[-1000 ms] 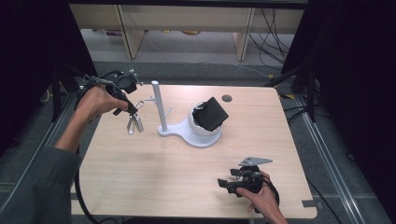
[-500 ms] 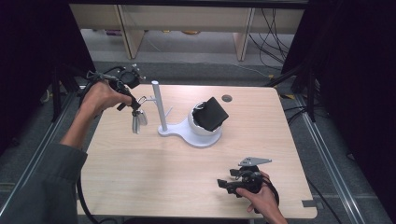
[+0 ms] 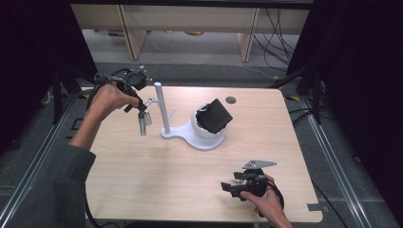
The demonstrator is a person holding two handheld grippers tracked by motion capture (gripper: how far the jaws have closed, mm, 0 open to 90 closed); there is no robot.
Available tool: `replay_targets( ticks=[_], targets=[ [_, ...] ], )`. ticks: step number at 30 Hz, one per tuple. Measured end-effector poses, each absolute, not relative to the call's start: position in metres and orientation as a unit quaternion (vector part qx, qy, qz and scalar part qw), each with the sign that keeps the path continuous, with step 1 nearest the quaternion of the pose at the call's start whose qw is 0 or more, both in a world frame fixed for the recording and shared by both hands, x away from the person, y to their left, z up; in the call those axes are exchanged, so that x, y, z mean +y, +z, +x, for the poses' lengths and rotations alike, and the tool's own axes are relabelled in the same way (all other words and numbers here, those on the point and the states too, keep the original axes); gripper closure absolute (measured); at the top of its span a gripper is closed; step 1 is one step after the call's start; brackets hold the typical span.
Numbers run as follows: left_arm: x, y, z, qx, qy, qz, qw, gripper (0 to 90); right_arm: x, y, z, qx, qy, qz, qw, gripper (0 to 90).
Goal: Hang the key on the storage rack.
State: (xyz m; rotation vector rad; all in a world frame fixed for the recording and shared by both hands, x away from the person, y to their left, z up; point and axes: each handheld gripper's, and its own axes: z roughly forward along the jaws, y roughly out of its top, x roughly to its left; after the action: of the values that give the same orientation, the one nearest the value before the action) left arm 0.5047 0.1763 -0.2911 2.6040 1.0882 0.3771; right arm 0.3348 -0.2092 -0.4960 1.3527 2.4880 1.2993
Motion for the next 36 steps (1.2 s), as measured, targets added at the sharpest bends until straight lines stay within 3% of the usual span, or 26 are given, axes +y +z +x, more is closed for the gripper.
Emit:
replay_targets(
  ticks=[23, 25, 36],
  targets=[
    [0.167, -0.311, 0.516, 0.378, 0.131, 0.904, 0.152, 74.4, -0.210, -0.494, 0.334, 0.801, 0.414, 0.433, 0.021, 26.2],
    [0.166, -0.313, 0.516, 0.381, 0.127, 0.902, 0.160, 75.4, -0.209, -0.493, 0.332, 0.796, 0.415, 0.441, 0.006, 26.2],
    [0.172, -0.309, 0.509, 0.384, 0.122, 0.900, 0.164, 64.4, -0.210, -0.494, 0.334, 0.798, 0.415, 0.437, 0.011, 26.2]
  ],
)
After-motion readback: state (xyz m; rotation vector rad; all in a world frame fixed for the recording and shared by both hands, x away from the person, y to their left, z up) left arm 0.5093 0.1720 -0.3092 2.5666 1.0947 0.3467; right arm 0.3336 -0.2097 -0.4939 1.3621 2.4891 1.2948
